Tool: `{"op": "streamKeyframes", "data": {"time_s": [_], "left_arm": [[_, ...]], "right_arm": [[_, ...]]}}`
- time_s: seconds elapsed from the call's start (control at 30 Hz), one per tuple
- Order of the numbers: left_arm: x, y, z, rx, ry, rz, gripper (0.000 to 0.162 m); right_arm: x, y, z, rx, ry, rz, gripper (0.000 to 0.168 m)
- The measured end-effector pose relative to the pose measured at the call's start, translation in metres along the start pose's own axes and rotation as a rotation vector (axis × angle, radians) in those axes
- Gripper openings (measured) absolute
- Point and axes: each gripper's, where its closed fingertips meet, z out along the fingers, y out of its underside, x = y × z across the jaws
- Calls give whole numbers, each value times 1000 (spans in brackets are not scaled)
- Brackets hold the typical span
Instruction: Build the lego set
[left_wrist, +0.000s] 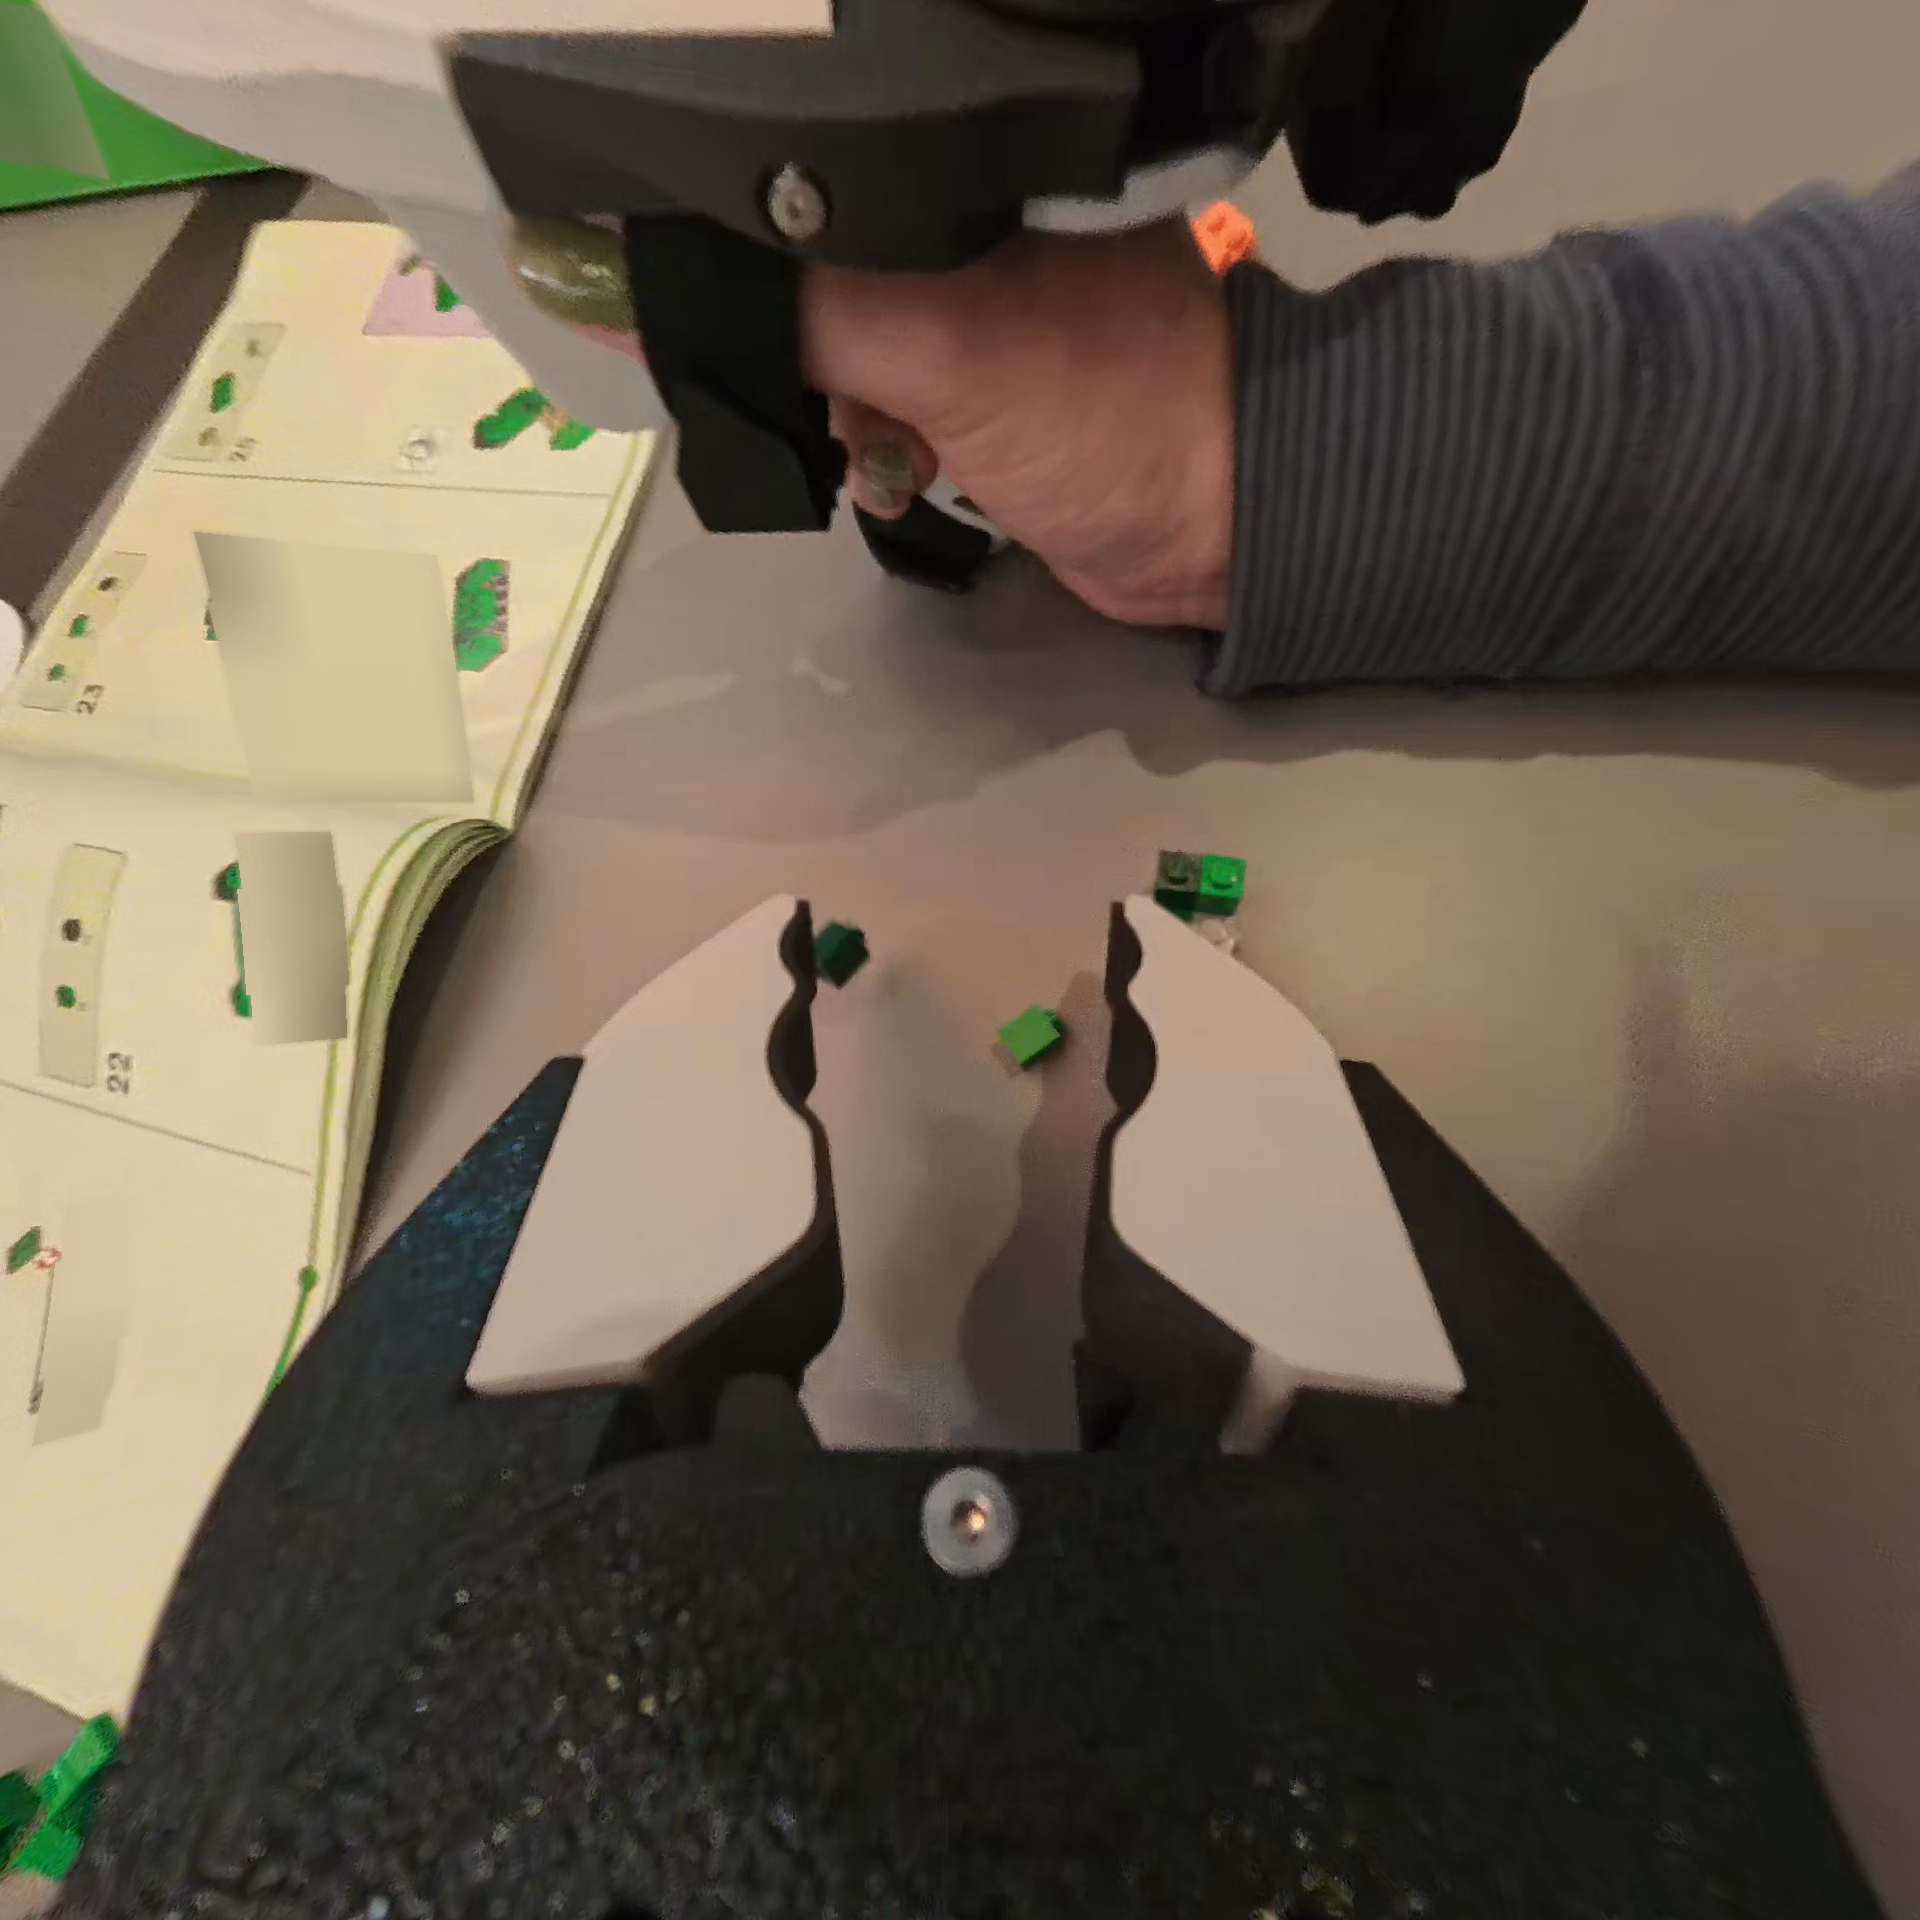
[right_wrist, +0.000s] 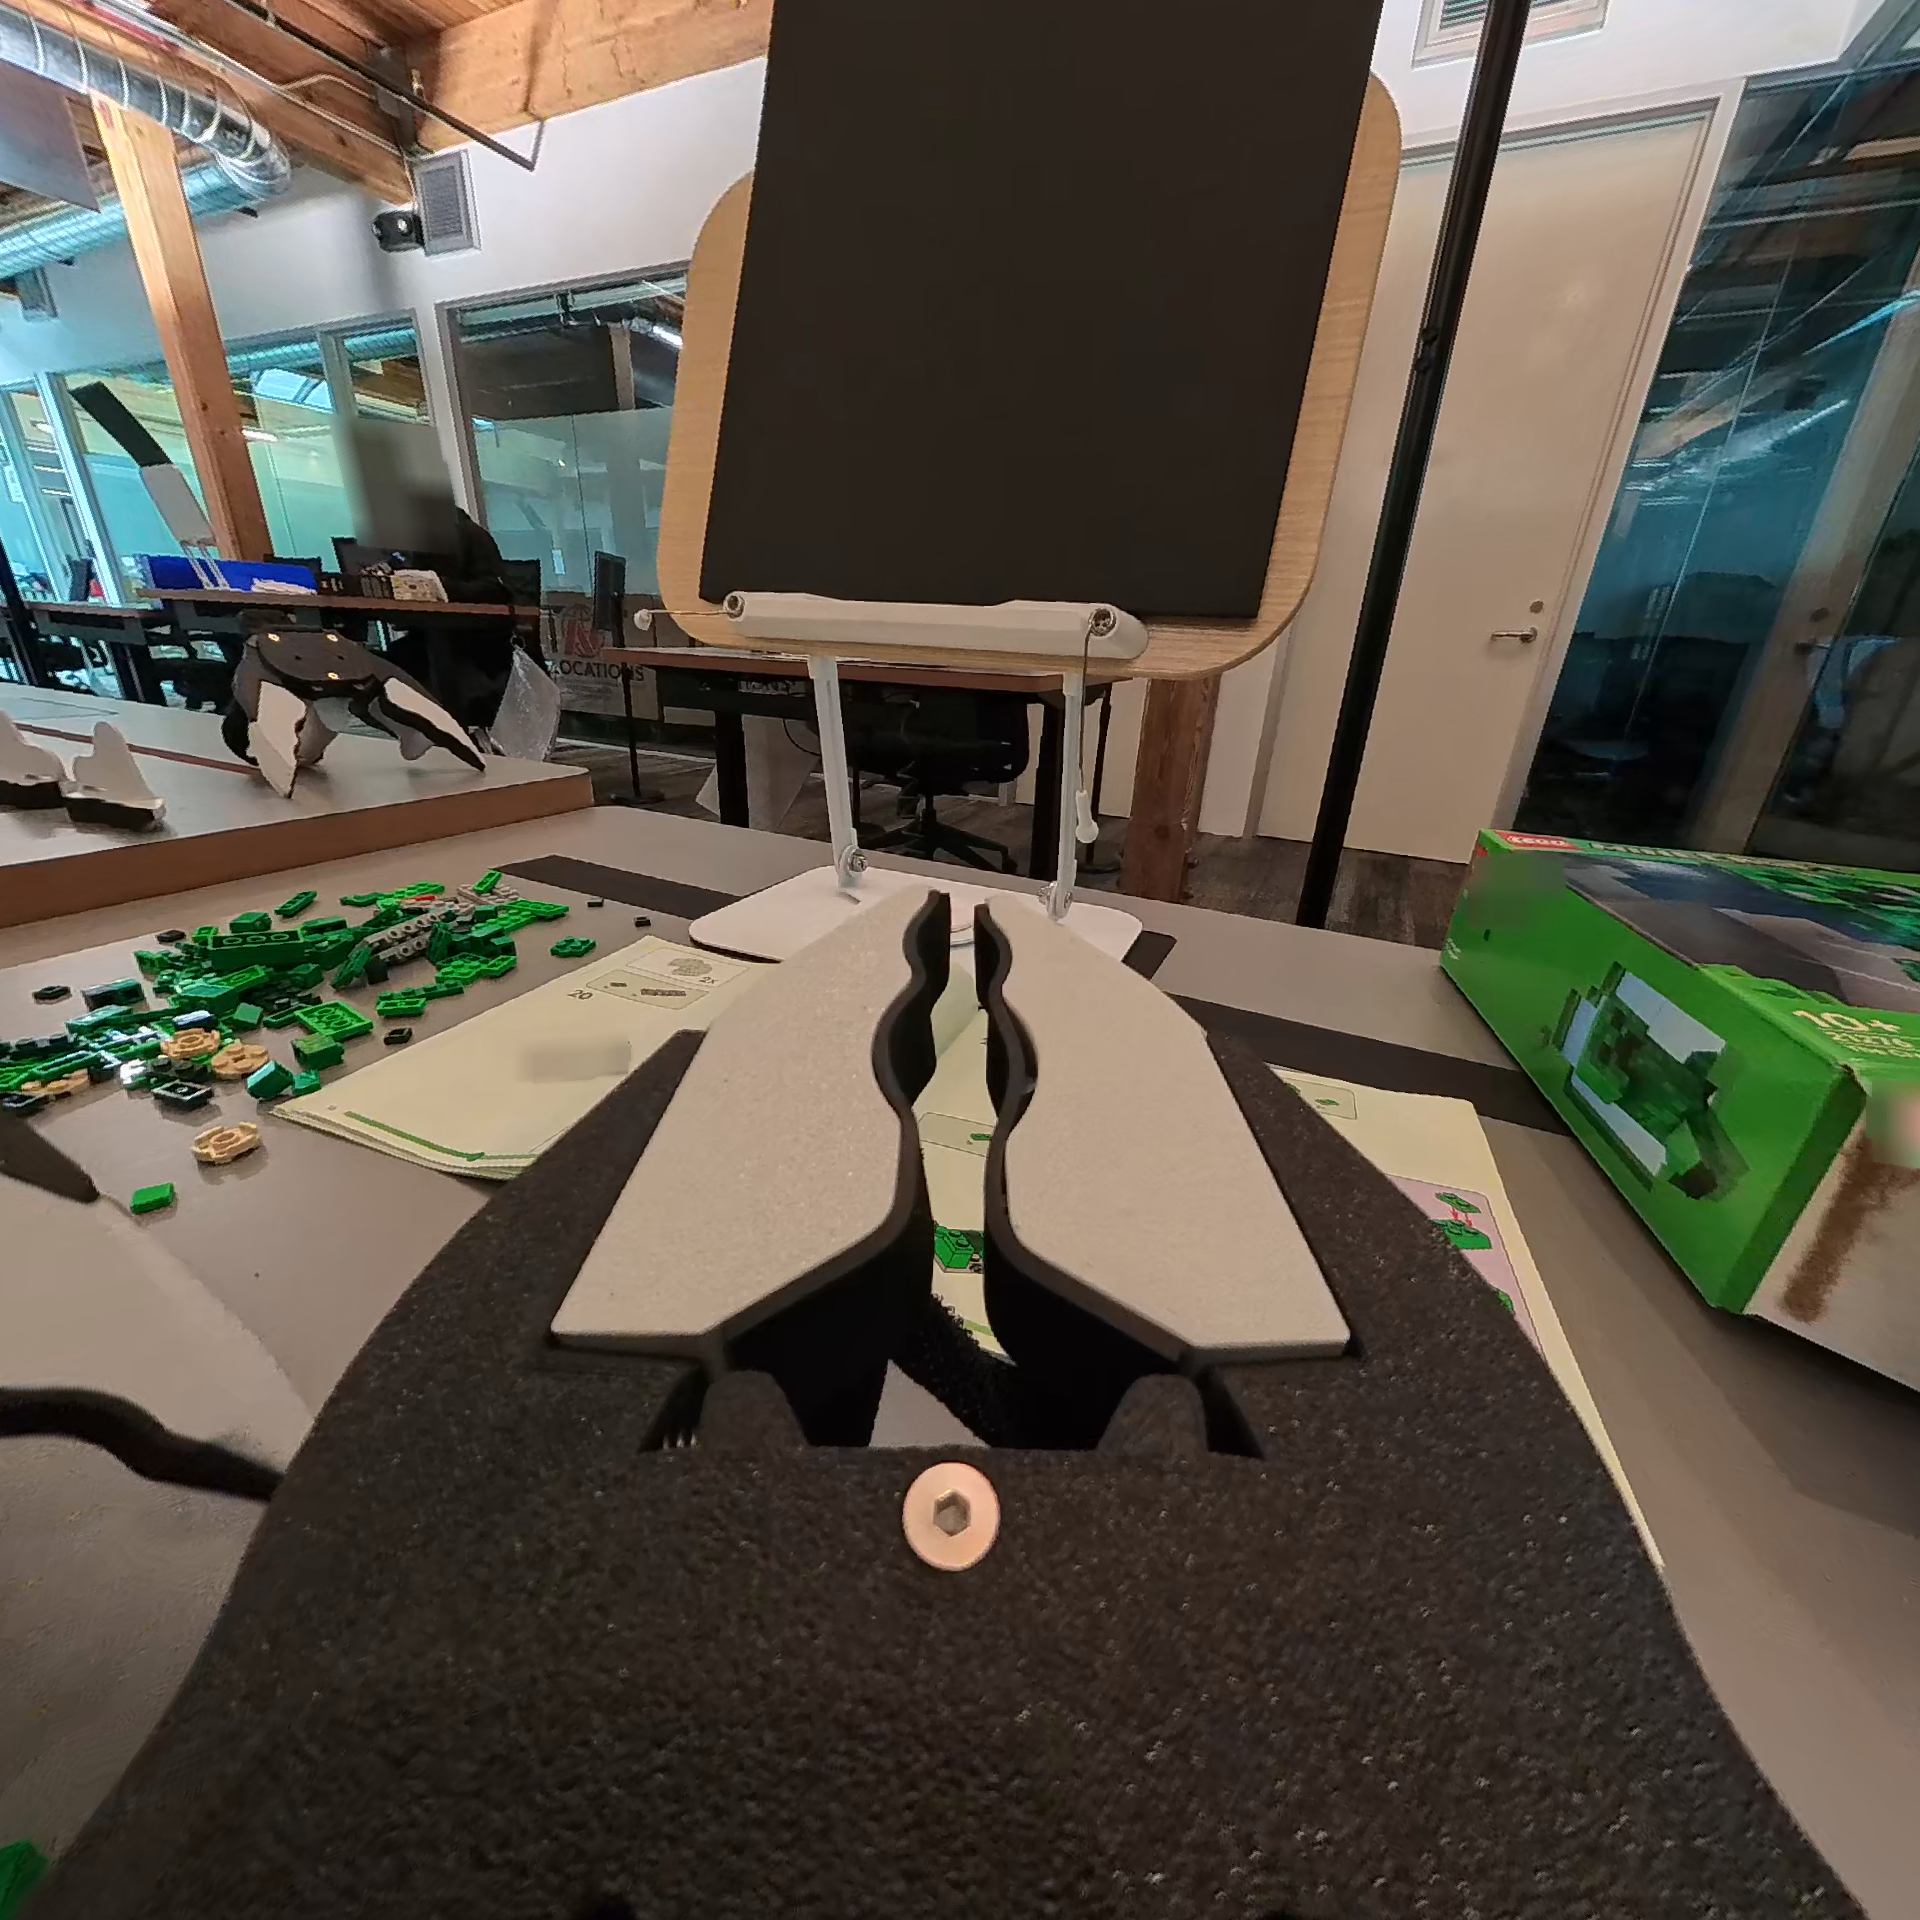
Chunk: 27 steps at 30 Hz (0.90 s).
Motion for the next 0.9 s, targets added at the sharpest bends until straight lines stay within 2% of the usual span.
{"op": "streamKeyframes", "data": {"time_s": [0.03, 0.17, 0.27, 0.37, 0.53, 0.6, 0.7, 0.9], "left_arm": [[-4, -2, -4, 21, -24, -2, 51], [-23, -1, -36, 85, -192, -9, 36], [-35, 15, -72, 90, -330, -12, 26], [-50, 45, -116, 42, -465, -34, 17], [-90, 114, -203, -76, -705, -242, 19], [-92, 131, -218, -81, -666, -354, 24], [-77, 148, -210, -141, -465, -472, 31], [-44, 149, -176, -176, -229, -494, 25]], "right_arm": [[0, 0, 0, 1, 0, 1, 4], [0, 0, 0, 2, -1, 4, 4], [0, 0, 0, -1, -4, 0, 4], [-1, 0, 0, -1, -7, -1, 3], [-2, 0, 0, -2, -9, -6, 3], [-1, 0, 0, -2, -8, -5, 3], [-1, 0, 0, 0, -6, -3, 3], [-1, 0, 0, -2, -8, -4, 4]]}}
